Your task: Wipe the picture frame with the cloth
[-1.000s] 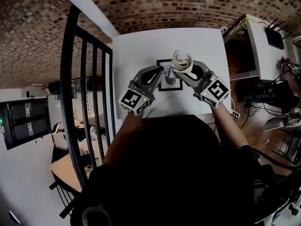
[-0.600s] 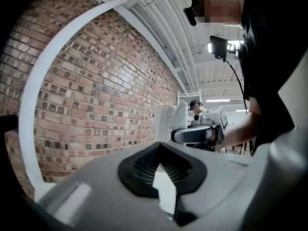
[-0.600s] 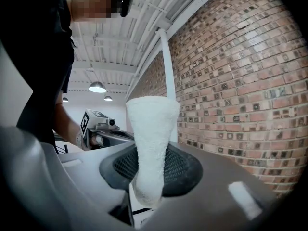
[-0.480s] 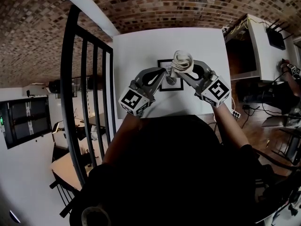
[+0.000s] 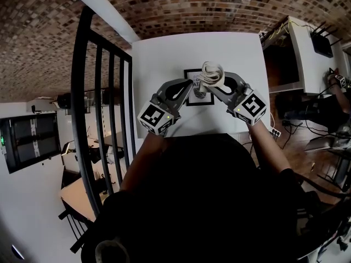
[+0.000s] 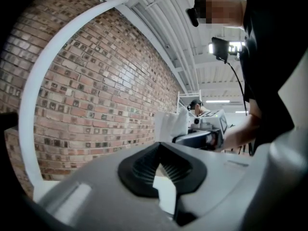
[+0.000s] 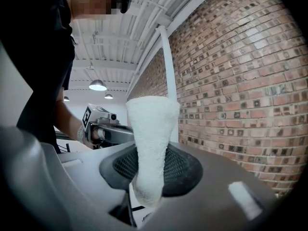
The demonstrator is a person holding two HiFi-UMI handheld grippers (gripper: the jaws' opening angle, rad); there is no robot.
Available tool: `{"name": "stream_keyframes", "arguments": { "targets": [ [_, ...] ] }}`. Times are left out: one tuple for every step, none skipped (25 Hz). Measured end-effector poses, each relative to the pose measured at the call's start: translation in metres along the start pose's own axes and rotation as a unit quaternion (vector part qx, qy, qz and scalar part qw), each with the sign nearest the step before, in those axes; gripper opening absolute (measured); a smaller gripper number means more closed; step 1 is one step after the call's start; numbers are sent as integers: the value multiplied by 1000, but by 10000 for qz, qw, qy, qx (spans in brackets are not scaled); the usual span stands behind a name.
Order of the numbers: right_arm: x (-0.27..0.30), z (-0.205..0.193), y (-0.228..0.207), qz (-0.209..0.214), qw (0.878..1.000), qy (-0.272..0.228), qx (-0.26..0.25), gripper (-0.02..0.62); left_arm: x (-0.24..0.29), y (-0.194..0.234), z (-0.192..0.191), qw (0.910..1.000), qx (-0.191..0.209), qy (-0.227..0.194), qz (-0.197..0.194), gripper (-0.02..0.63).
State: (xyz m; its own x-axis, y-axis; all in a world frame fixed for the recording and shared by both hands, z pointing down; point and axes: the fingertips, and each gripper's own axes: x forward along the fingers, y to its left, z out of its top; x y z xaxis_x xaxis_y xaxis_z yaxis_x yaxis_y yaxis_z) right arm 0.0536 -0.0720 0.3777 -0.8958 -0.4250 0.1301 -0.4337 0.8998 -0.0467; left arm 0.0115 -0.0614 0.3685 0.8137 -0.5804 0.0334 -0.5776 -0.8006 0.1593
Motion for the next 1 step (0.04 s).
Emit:
{"name": "stream_keyframes", "arguments": {
  "targets": [
    [0, -1, 0, 22, 10000, 19, -13, 109, 0, 0, -1, 10000, -6, 12, -7, 0]
  ]
}}
